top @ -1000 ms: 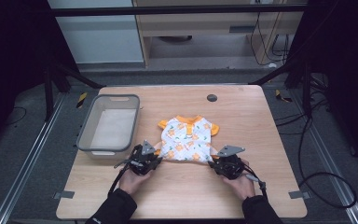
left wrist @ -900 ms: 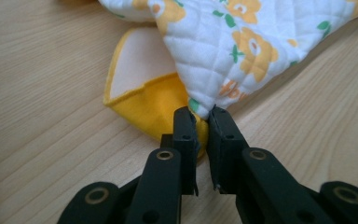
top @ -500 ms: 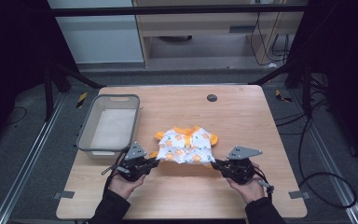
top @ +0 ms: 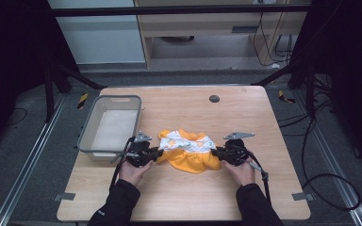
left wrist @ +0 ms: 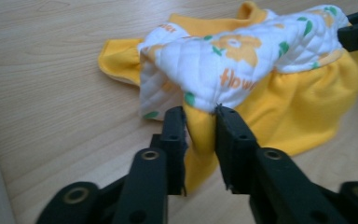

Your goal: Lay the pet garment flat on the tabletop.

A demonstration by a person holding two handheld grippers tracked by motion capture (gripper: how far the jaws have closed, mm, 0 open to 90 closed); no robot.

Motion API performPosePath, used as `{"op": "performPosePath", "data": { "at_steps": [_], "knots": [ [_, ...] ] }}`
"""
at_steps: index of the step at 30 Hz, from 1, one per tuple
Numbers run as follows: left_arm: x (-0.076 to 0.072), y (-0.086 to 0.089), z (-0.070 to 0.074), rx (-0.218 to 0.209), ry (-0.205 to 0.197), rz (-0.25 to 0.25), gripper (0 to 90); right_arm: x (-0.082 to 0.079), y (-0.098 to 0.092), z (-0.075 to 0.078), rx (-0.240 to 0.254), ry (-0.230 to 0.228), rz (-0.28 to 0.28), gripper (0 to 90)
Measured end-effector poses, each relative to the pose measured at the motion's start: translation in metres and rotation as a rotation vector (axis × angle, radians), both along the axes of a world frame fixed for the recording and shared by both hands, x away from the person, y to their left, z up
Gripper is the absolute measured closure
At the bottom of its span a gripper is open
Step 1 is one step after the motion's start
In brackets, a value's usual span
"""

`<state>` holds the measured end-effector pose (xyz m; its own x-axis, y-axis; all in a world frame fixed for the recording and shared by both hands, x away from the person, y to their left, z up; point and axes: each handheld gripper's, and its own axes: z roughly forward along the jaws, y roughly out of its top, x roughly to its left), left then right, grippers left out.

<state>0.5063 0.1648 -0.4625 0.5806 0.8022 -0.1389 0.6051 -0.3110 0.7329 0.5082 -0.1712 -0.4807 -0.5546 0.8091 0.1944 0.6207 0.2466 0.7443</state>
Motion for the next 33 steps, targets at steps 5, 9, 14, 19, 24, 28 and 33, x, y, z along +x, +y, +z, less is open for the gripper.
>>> {"op": "performPosePath", "data": {
  "at_steps": [5,9,14,19,24,28,33],
  "knots": [
    [0.000,0.004,-0.003,0.002,-0.020,0.000,52.5,0.001,0.001,-0.005,-0.043,-0.054,-0.018,67.4],
    [-0.013,0.016,0.004,0.000,-0.075,-0.010,37.6,-0.010,-0.004,0.007,-0.054,-0.121,-0.004,56.0],
    [-0.030,0.030,0.004,0.004,-0.107,-0.021,31.3,-0.034,-0.020,0.016,-0.023,-0.184,0.014,46.7],
    [-0.037,0.027,-0.008,0.085,-0.133,-0.023,36.6,-0.046,-0.028,0.008,-0.037,-0.171,0.028,45.6],
    [-0.034,0.018,-0.019,0.129,-0.143,-0.037,44.5,-0.045,-0.028,-0.005,-0.056,-0.128,0.035,46.5],
    [-0.031,0.014,-0.023,0.104,-0.124,-0.047,46.4,-0.042,-0.025,-0.010,-0.045,-0.110,0.043,47.3],
    [-0.028,0.004,-0.029,0.112,-0.116,-0.056,50.6,-0.035,-0.019,-0.017,-0.054,-0.088,0.049,50.7]
  ]
}}
